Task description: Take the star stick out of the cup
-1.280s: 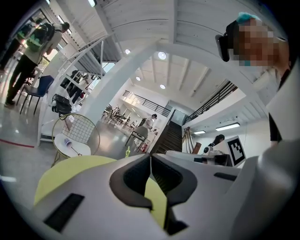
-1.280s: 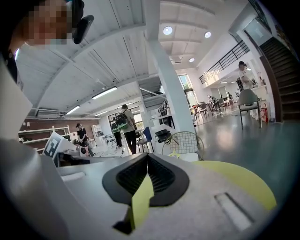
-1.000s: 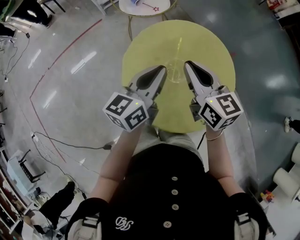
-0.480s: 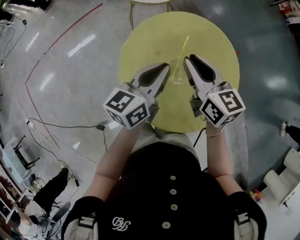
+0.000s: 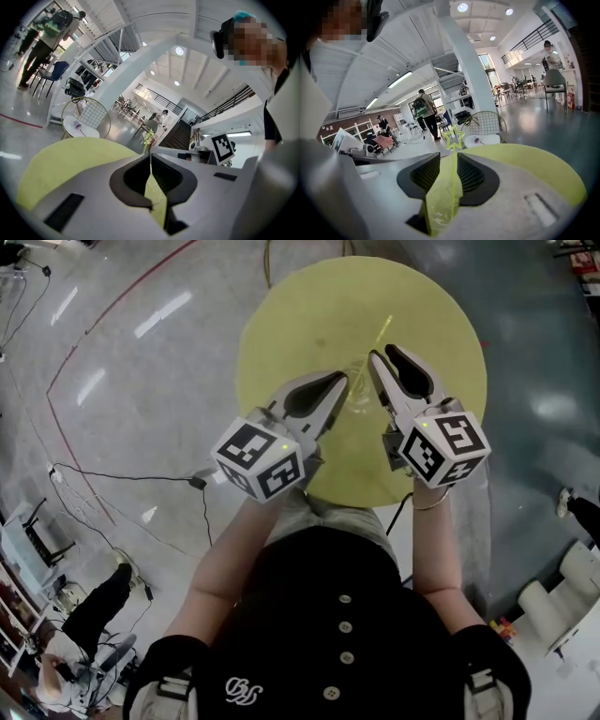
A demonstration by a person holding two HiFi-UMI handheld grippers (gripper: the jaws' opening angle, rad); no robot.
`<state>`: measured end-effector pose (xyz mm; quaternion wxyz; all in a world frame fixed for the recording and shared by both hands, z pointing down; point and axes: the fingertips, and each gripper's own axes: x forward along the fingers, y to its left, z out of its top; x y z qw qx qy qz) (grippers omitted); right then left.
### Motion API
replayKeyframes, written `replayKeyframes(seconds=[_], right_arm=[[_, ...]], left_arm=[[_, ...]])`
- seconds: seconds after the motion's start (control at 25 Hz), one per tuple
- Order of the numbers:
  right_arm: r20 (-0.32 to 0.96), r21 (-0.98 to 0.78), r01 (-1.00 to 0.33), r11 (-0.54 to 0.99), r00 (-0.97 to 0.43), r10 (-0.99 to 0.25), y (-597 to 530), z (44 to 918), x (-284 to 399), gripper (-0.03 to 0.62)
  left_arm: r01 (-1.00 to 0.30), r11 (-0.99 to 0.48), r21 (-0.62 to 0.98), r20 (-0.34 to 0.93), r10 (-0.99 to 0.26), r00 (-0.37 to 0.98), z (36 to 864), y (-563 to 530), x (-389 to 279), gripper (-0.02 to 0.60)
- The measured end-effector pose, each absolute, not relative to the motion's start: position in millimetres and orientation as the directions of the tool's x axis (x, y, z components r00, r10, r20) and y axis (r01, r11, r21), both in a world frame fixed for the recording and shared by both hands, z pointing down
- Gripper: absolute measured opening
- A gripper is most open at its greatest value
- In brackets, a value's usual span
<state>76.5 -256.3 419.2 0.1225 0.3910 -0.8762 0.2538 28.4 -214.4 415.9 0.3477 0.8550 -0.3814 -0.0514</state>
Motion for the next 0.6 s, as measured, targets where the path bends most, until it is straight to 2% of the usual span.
replayKeyframes(seconds=[0.32,0.6], right_arm=[[0.451,-0.345,-0.752,0.561,-0.657,-0.604,-265.1,436.4,71.8,0.101],[0.479,-0.340,-0.749,0.568,-0.658,-0.581,-266.5,444.0,71.5,0.056]], left_arm=[[-0.621,-0.446,0.645,0.190,-0.693,0.695,427.3,-217.0,21.4,0.020],[-0.617,-0.436,0.656,0.194,-0.693,0.695,431.4,-216.4,21.4,0.020]])
